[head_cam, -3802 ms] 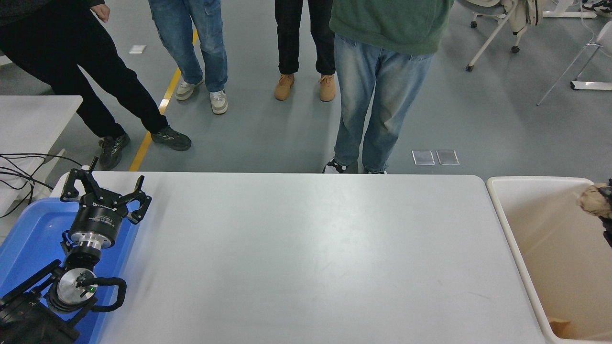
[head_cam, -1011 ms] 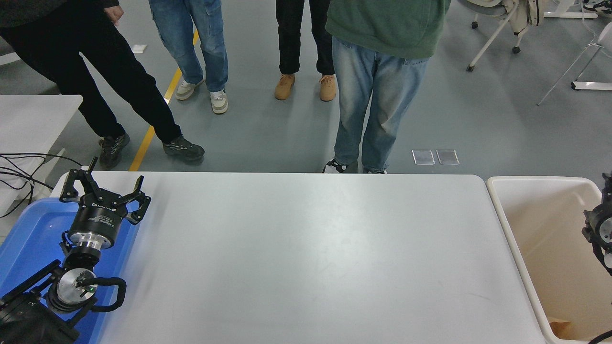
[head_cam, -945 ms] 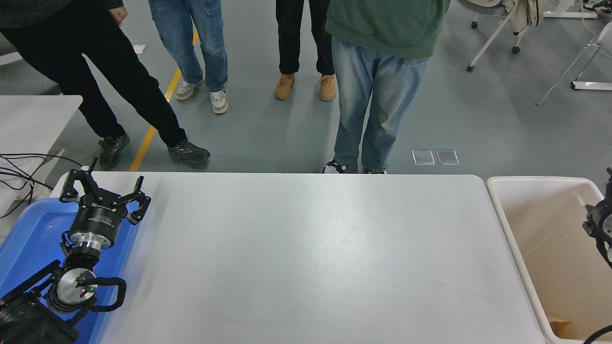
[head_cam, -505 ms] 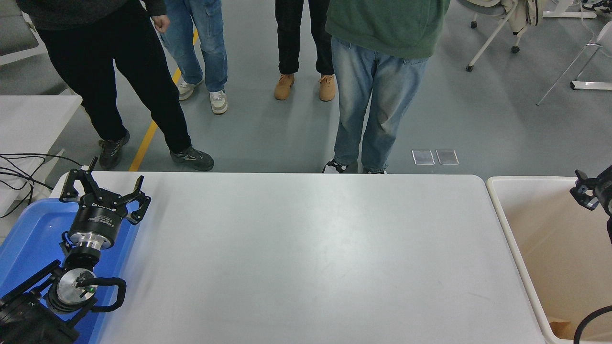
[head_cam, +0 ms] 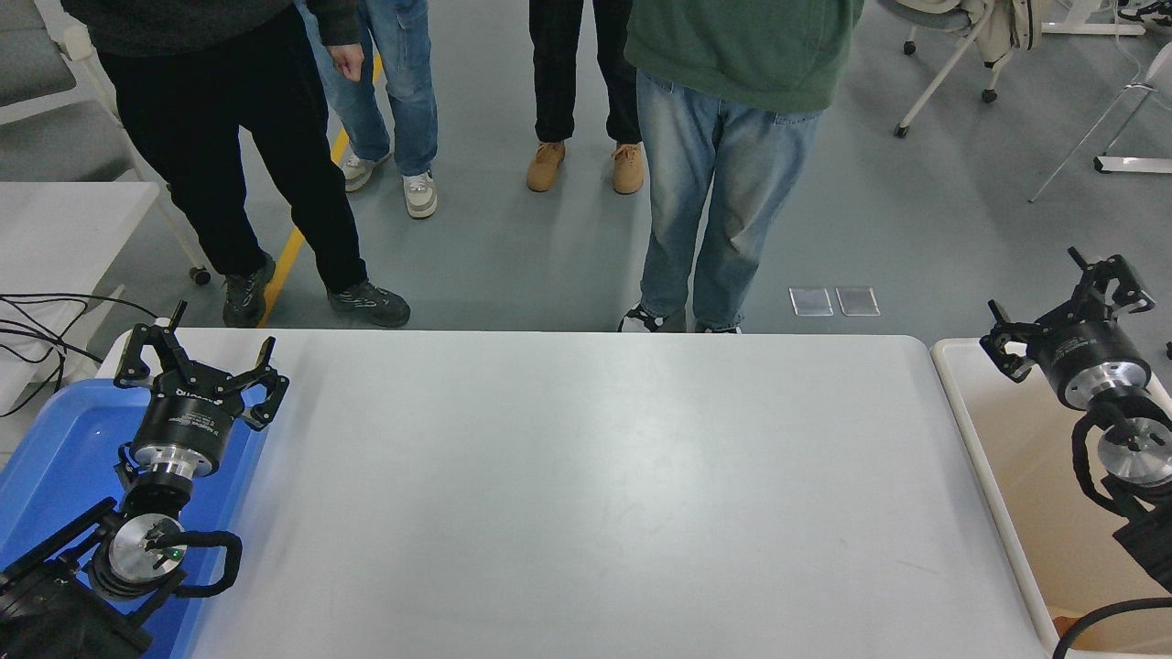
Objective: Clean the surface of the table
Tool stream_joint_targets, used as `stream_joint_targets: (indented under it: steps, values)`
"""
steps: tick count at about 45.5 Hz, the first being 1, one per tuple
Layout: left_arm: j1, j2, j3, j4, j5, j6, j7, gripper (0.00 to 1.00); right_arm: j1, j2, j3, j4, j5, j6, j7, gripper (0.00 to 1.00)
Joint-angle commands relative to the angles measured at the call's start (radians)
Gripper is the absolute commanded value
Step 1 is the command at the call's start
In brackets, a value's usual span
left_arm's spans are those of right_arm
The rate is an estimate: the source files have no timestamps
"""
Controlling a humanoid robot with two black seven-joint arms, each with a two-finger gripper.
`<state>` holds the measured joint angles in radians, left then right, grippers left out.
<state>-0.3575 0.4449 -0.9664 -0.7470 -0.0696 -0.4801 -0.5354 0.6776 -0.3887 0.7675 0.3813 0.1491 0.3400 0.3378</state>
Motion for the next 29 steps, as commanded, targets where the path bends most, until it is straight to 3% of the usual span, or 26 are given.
stream_joint_targets:
  steps: [1,9,29]
  values:
    - [0.000,0.000,0.000,0.000,-0.001,0.000,0.000,0.99,-0.036,0.033,-0.013,0.021,-0.011,0.024,0.107,1.00]
    - [0.000,0.000,0.000,0.000,0.001,0.000,0.000,0.99,-0.046,0.051,-0.057,0.010,-0.081,0.022,0.194,1.00]
    - [0.000,0.000,0.000,0.000,0.001,0.000,0.000,0.99,-0.038,0.079,-0.140,0.005,-0.118,0.017,0.195,1.00]
